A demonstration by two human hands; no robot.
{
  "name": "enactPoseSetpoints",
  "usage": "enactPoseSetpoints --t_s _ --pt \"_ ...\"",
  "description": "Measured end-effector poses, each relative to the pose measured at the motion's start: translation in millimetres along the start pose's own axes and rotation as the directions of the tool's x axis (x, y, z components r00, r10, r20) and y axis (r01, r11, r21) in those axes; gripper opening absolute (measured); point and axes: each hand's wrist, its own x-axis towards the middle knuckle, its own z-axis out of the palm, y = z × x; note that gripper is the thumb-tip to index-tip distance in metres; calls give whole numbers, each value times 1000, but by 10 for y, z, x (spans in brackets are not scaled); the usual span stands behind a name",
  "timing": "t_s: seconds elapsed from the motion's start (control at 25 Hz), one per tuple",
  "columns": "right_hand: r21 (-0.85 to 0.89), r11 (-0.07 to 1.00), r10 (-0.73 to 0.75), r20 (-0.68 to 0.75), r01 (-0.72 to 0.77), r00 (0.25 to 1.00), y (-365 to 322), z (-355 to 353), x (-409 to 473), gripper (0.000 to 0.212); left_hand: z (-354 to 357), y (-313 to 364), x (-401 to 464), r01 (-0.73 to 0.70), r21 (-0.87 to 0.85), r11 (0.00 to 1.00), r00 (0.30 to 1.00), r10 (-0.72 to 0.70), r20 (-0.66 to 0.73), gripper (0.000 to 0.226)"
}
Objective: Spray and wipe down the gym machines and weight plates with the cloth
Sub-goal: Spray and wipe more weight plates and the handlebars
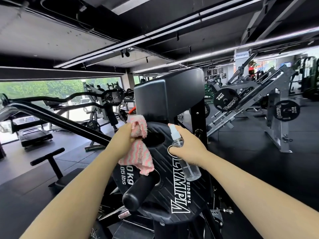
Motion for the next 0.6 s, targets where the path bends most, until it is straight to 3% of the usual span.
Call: enactPoseSetpoints --t_s 0.16,0.24,0.32,0.4,0.48,0.6 --pt "23 1000 12 0 -12 1000 1 25 -4 71 41 218 -330 200 -139 970 958 -223 -179 20" --pt "25 1000 17 -7 -17 1000 -8 32 -7 70 199 587 -442 328 -228 917 915 -368 -164 16" --pt "51 999 17 -15 -16 1000 -4 36 0 71 392 965 -512 384 -292 876 898 -427 -101 22" --pt "119 993 10 -16 -8 1000 24 24 -8 72 543 1173 -590 297 -284 912 941 -329 -73 20" --pt "165 986 5 2 -6 1000 65 -8 -23 72 541 1132 -663 72 -135 988 984 -93 -152 24" --pt "199 980 -33 23 28 999 125 -38 -73 75 618 836 -667 -264 79 961 944 275 -184 34"
